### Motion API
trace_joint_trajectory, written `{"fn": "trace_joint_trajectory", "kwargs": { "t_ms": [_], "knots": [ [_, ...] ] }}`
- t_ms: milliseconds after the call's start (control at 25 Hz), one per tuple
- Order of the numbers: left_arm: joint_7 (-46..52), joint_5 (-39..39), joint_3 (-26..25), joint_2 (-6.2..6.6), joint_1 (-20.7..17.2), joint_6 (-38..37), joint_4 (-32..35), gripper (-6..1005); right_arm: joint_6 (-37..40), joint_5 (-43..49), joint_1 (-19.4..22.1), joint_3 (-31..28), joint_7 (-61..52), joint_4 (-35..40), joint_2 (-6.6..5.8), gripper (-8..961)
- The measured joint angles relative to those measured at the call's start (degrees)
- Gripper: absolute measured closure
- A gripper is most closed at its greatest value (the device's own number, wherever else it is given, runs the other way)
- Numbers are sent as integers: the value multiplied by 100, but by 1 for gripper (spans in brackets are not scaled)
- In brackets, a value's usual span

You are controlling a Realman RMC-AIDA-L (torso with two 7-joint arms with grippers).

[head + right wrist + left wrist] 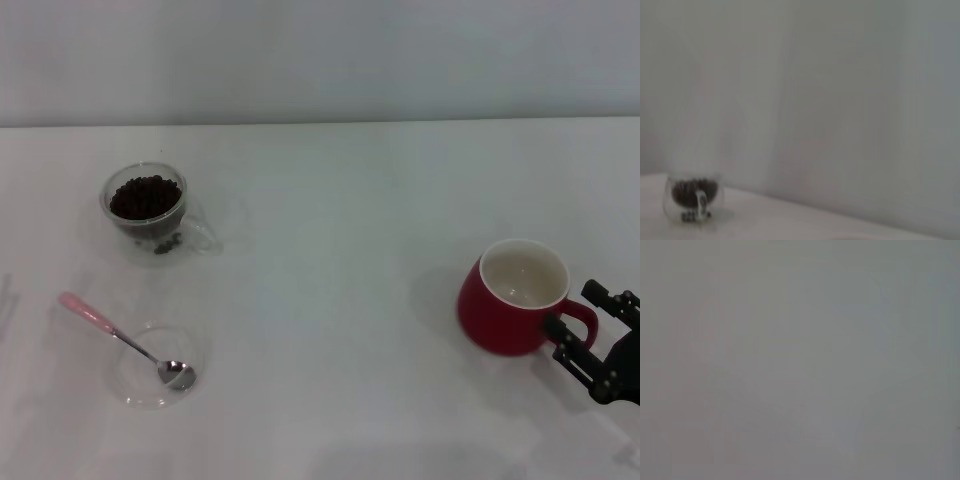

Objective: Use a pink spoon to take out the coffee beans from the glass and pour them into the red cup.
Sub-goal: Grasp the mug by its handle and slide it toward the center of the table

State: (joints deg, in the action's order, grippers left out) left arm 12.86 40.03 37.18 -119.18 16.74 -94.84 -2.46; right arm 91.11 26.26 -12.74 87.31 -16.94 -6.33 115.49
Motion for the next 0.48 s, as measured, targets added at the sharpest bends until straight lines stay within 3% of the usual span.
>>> {"fn": "trace_joint_trajectory", "kwargs": {
  "t_ms": [480],
  "knots": [
    [-19, -4, 3, 8, -7, 8, 70, 123, -797, -51, 0, -228, 90, 93, -10, 316]
  ]
}}
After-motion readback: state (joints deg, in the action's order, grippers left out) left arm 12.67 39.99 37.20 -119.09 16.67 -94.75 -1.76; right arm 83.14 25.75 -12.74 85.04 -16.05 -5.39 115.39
